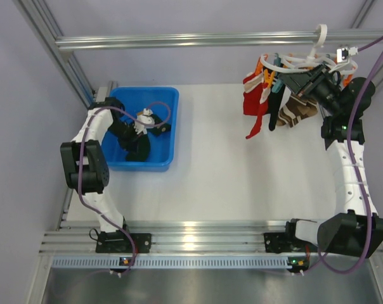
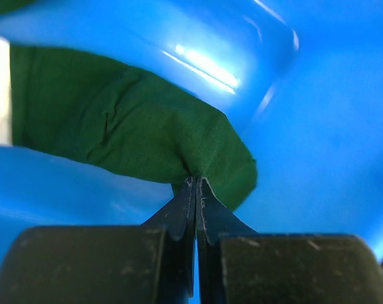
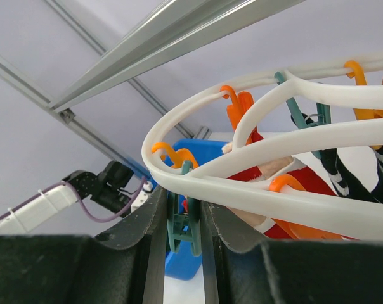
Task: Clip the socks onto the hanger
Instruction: Pick up the sock from the bin.
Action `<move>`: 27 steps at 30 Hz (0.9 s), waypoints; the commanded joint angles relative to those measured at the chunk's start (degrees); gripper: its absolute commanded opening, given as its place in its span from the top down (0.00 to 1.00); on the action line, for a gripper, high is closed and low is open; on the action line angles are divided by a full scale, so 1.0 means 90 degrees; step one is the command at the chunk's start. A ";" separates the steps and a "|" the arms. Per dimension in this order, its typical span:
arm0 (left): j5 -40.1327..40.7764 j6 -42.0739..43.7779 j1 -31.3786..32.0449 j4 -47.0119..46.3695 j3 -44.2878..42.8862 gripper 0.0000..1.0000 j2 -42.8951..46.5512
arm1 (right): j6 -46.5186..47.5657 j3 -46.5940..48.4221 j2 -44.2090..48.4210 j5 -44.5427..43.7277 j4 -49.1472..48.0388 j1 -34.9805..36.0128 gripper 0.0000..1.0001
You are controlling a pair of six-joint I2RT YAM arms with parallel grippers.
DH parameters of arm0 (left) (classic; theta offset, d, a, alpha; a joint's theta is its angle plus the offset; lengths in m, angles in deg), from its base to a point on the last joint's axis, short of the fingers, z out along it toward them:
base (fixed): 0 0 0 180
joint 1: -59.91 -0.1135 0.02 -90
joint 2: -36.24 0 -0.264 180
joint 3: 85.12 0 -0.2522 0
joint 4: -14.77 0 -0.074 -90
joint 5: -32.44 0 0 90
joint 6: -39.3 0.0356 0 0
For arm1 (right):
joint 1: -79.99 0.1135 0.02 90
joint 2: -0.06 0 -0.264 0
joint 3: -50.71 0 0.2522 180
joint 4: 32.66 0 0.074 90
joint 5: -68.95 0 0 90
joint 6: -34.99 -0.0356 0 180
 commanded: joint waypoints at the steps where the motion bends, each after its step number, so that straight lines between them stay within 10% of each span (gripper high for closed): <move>1: -0.0109 0.1506 -0.0057 0.0801 0.0078 1.00 0.0401 | 0.0186 0.0317 -0.0018 -0.0305 -0.0371 -0.0104 1.00; 6: 0.0760 0.1276 -0.0067 -0.0162 0.0390 0.96 0.0499 | 0.0235 0.0298 0.0001 -0.0344 -0.0332 -0.0104 1.00; 13: 0.1123 0.0162 -0.0116 -0.1805 0.0480 0.52 0.0676 | 0.0333 0.0405 -0.0008 -0.0354 -0.0205 -0.0104 1.00; 17: 0.1063 -0.2243 -0.0106 -0.2487 0.0234 0.32 0.0548 | 0.0392 0.0415 -0.0008 -0.0383 -0.0146 -0.0104 1.00; 27: 0.2702 -0.6752 0.0040 -0.4892 0.1095 0.26 0.0550 | 0.0421 0.0376 -0.0008 -0.0490 -0.0088 -0.0104 1.00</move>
